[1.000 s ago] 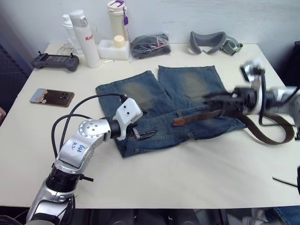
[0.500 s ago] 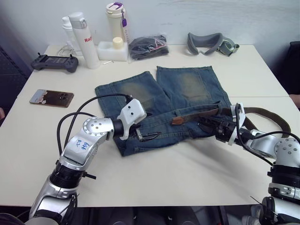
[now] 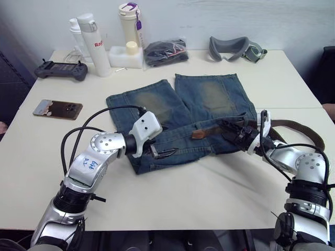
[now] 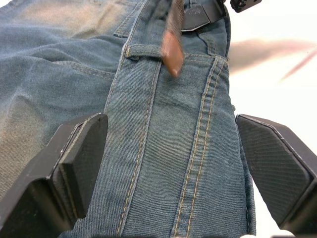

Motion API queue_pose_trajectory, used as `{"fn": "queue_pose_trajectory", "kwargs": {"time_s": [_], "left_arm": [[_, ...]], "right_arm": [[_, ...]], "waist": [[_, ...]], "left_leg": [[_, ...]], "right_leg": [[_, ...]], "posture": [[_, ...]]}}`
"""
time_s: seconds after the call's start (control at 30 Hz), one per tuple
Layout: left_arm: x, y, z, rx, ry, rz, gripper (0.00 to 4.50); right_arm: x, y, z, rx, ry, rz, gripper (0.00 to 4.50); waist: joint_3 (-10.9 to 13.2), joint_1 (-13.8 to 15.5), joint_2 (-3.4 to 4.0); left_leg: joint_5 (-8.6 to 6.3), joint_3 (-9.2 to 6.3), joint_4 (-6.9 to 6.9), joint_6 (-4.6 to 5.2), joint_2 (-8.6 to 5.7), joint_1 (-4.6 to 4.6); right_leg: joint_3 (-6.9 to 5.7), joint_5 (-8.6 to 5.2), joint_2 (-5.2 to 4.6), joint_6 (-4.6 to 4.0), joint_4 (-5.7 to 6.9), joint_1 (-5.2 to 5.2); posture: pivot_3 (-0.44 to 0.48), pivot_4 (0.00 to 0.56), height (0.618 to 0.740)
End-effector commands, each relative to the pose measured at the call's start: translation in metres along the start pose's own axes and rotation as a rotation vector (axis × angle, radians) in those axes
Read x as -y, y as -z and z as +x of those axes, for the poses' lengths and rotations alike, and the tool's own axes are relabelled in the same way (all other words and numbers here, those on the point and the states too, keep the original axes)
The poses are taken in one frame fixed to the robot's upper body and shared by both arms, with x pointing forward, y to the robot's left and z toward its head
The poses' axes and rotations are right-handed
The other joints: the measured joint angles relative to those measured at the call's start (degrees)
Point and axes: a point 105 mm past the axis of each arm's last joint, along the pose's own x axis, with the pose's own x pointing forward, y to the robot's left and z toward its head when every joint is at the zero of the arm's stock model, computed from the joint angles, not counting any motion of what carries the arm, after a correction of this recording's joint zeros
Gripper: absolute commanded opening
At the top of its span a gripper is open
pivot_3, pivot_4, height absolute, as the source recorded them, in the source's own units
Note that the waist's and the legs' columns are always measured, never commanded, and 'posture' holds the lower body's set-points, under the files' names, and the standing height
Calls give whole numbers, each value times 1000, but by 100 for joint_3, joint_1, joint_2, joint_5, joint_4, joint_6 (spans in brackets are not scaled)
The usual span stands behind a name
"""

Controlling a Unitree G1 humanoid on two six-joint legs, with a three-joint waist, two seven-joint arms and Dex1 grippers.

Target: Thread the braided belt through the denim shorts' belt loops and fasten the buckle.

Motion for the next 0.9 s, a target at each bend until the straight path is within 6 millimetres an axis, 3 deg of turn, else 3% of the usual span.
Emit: {"fn": "queue_pose_trajectory", "kwargs": {"time_s": [0.03, 0.23, 0.5, 0.6, 0.7, 0.83, 0.9], "left_arm": [[-3, -10, -7, 23, -21, 41, 4500], [-4, -10, -7, 17, -21, 44, 4500], [-3, -10, -7, 16, -15, 46, 4500], [-2, -10, -7, 17, -17, 47, 4500], [-6, -14, -6, 37, -39, 53, 4500], [-12, -35, 4, 140, -33, 35, 4500], [-17, -42, 12, 187, -21, 4, 4500]], "right_arm": [[-10, -3, -2, 34, -60, -11, 2803], [-8, 2, 1, 38, -65, -6, 21], [-9, 6, 1, 22, -74, -14, 21], [-19, 8, -5, 1, -121, -27, 900], [-24, 7, -9, -6, -120, -58, 2169], [-22, 5, -14, 1, -70, -110, 4073], [-22, 6, -17, 3, -71, -116, 4073]], "waist": [[0, -1, 0], [0, -3, 0], [0, -5, 0], [0, -5, 0], [0, -3, 0], [0, 7, 0], [0, 31, 0]], "left_leg": [[0, 1, -1, 0, 0, 0], [0, 2, -1, 0, 0, 0], [0, 2, -3, 0, 0, 0], [0, 2, -4, 0, 0, 0], [0, 2, -4, 0, 0, 0], [0, 1, -3, 0, -1, -1], [0, -4, -2, 0, -3, -2]], "right_leg": [[0, 0, 0, 0, 0, -1], [-1, 0, -1, 0, 1, -2], [0, 0, -2, 0, 0, -2], [1, 0, -2, 0, 0, -2], [2, 0, -3, 0, -1, -3], [2, 0, -5, 0, -1, -2], [2, 0, -7, 0, -3, 1]], "posture": [[0, 150, 735], [0, 150, 735], [0, 150, 735], [0, 150, 735], [0, 150, 735], [0, 150, 735], [0, 150, 735]]}}
